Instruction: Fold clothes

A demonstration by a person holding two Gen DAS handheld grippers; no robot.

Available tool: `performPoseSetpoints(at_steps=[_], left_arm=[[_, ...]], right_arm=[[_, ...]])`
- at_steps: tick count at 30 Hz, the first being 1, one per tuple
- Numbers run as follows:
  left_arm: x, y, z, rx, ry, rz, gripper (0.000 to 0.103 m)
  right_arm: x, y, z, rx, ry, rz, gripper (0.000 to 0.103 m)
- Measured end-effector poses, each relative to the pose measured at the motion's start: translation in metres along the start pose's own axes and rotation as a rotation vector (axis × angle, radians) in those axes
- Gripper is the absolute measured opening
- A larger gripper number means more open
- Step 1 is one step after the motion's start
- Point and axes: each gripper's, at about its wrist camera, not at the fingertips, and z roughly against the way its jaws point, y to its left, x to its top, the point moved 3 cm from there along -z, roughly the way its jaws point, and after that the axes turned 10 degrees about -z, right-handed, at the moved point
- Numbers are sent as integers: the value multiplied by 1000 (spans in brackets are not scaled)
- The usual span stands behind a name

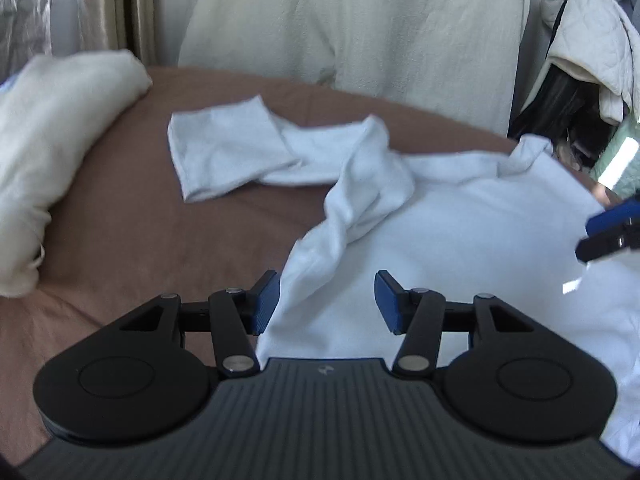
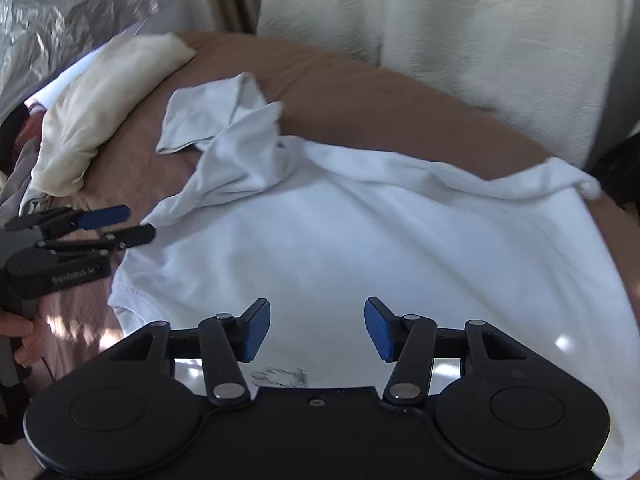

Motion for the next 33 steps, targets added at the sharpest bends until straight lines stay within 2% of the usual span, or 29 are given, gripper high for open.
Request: performPoseSetpoints(at_steps=[6,12,16,19,22,24,27,29,30,31,32,33], left_arm=[[-8,22,-12,-44,-38,45,52],[-12,39,-15,-80,-95,66,52],[-17,56,-15,-86,-90,88,52],[-20,70,-16,-96,-92,136,52],[-21,78,-23,-98,-100,161,50],[-20,79,-29,-142,-130,167,50],[-21,67,-46,-252,-125,148,52],[-23,57,-61,-292,-98,135,52],[-25,53,-68,-308,-86,138,50],[-28,51,-76,-337,-68,159,33],[-29,53,-81,-368,-41,203,5],[-31,55,-86,-399,-13,246,5]], right_arm=[[21,19,-17,-9,25,24,58],[22,20,-27,21,1,-31,58],[31,20,-32,40,-81,-34,58],[47,23,-33,66,-173,-51,58],[60,29,-31,168,-227,-86,58],[66,33,-36,204,-233,-86,58],[76,37,-54,183,-195,-62,58],[86,37,-62,208,-190,-71,58],[90,37,-67,220,-188,-76,58],[95,37,-71,232,-185,-81,60],[102,36,-76,255,-176,-98,61],[109,36,-83,273,-165,-117,65]])
